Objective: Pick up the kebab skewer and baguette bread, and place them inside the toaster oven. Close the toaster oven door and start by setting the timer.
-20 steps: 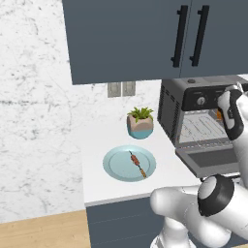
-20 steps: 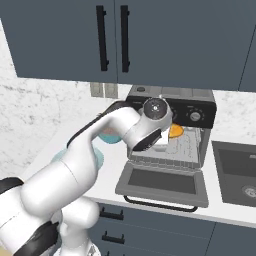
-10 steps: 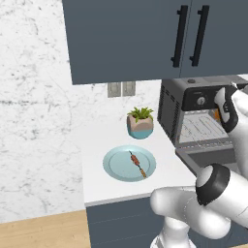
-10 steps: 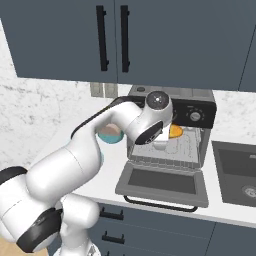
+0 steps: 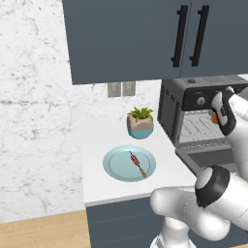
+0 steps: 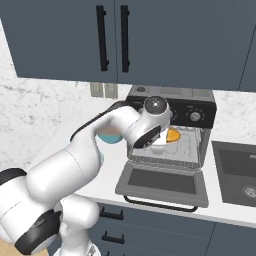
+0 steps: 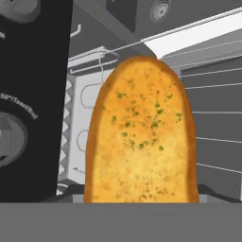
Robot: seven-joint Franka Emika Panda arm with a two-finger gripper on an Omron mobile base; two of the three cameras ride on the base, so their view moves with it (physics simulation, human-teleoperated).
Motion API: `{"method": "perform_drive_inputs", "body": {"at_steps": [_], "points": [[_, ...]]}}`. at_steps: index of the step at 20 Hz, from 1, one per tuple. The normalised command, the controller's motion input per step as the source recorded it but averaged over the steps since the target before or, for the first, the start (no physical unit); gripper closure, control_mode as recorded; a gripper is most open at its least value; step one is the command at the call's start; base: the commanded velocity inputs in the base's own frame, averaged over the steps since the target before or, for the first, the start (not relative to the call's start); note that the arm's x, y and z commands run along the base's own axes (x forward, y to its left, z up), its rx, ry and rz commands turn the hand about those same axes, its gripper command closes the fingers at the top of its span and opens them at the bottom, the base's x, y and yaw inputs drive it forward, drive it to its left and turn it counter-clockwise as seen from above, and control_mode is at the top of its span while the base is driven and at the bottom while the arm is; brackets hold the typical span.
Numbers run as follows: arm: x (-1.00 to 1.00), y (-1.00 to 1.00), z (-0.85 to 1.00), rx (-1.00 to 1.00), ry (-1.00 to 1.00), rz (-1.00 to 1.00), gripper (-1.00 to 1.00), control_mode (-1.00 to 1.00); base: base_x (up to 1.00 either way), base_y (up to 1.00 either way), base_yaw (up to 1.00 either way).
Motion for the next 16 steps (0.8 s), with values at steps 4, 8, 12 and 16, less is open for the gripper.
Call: {"method": "perform_drive_inputs", "body": {"at_steps": [4, 8, 12, 16], "points": [[0.05, 0.00, -0.18, 0.00, 0.00, 0.00, 1.00, -1.00, 0.00, 0.00, 0.00], [0.12, 0.00, -0.03, 0.00, 0.01, 0.00, 1.00, -1.00, 0.00, 0.00, 0.00], [0.30, 0.00, 0.00, 0.00, 0.03, 0.00, 1.00, -1.00, 0.00, 0.00, 0.00], [0.29, 0.00, -0.01, 0.00, 0.05, 0.00, 1.00, -1.00, 0.00, 0.00, 0.00]]}}
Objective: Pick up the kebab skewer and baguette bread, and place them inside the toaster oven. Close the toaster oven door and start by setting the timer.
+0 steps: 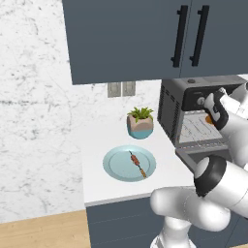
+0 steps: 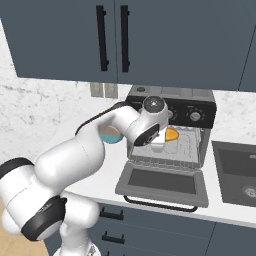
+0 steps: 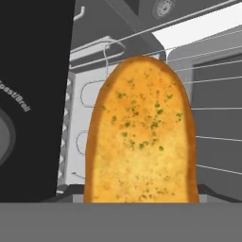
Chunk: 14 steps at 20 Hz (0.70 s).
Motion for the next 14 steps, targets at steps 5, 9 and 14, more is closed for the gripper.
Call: {"method": "perform_drive_inputs", "body": {"at_steps": [5, 9, 14], "points": [[0.18, 0.00, -0.04, 0.00, 0.05, 0.00, 1.00, -1.00, 0.00, 0.00, 0.00], [0.11, 0.00, -0.10, 0.00, 0.02, 0.00, 1.00, -1.00, 0.00, 0.00, 0.00], [0.06, 0.00, -0.27, 0.00, -0.01, 0.00, 1.00, -1.00, 0.00, 0.00, 0.00]]}}
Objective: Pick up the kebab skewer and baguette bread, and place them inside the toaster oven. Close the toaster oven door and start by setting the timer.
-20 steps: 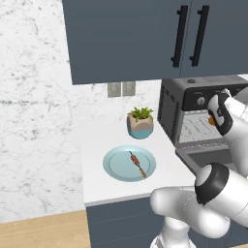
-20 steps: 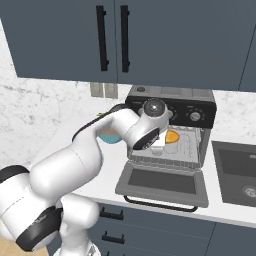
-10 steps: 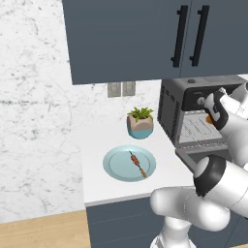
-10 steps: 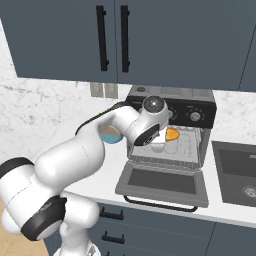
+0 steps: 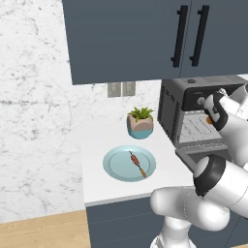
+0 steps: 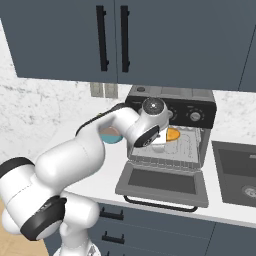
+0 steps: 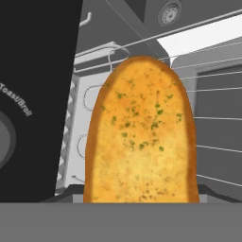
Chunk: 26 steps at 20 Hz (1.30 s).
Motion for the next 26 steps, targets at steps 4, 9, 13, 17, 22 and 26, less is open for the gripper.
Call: {"method": "perform_drive_inputs", "body": {"at_steps": [4, 9, 13, 17, 22, 26], "points": [[0.05, 0.00, -0.29, 0.01, -0.03, 0.00, 1.00, -1.00, 0.00, 0.00, 0.00], [0.06, 0.00, -0.26, 0.02, 0.00, 0.00, 1.00, -1.00, 0.00, 0.00, 0.00], [0.28, 0.00, -0.07, 0.02, 0.00, 0.00, 1.00, -1.00, 0.00, 0.00, 0.00], [0.31, 0.00, 0.00, 0.03, 0.00, 0.00, 1.00, -1.00, 0.00, 0.00, 0.00], [0.33, 0.01, -0.01, 0.00, 0.00, 0.00, -1.00, -1.00, 0.00, 0.00, 0.00], [0.32, 0.04, 0.00, 0.00, 0.00, 0.00, -1.00, -1.00, 0.00, 0.00, 0.00]]}}
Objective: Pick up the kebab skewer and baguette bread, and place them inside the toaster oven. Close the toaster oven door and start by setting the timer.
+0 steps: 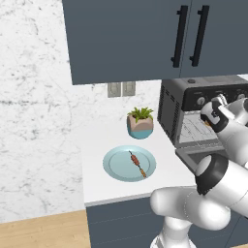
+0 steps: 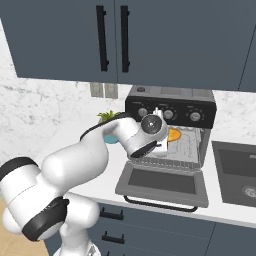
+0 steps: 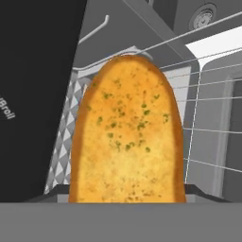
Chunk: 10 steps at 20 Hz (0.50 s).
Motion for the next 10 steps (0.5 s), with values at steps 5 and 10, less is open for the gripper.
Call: {"method": "perform_drive_inputs", "body": {"at_steps": [5, 10], "points": [[0.08, 0.00, 0.00, 0.00, 0.00, 0.00, -1.00, -1.00, 0.00, 0.00, 0.00], [0.00, 0.00, 0.00, 0.00, 0.01, 0.00, -1.00, -1.00, 0.00, 0.00, 0.00]]}}
